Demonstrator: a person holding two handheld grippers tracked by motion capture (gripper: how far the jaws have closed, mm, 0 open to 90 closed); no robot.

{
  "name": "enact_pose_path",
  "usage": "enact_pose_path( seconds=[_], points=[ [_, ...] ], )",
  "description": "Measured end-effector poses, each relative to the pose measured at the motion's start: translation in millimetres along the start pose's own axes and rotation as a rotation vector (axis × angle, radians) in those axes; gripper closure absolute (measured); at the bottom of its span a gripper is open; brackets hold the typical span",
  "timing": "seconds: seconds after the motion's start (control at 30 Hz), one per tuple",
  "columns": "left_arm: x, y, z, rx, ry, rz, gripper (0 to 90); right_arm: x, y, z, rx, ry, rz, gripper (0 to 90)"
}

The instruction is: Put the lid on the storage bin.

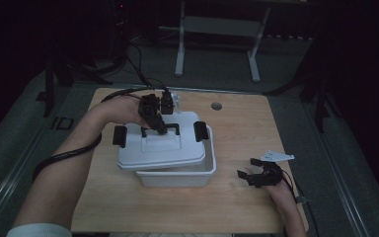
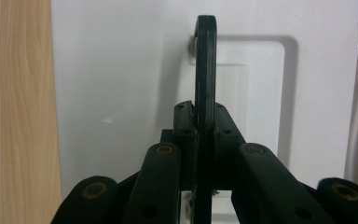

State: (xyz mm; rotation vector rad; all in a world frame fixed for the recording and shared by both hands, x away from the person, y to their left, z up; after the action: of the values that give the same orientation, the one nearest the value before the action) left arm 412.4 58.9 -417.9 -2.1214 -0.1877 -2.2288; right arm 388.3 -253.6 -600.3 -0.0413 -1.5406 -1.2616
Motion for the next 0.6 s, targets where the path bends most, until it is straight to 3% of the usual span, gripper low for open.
enact_pose_path(
  seconds=[0.27,0.6],
  points=[
    [-6.3,25.3,-7.1,-0.041,-0.019,-0.005,83.4,-0.8,-1.3,-1.2,-0.003,0.0,0.004,14.1],
    [-20.8,39.6,-10.3,-0.075,-0.012,0.016,83.3,-2.5,-1.9,1.1,0.002,0.011,0.018,14.1]
  ],
)
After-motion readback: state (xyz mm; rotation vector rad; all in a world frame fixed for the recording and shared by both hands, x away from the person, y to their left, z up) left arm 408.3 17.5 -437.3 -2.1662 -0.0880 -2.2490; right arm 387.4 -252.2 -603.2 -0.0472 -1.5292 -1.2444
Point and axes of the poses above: each handheld gripper's, and its own axes: x roughly backward along the jaws, y roughly out of its top, z roughly to its left, the point moved 9 cm from there along -x, roughly forward along the jaws, and after that the axes turned 10 degrees about z, right-handed, at the moved point
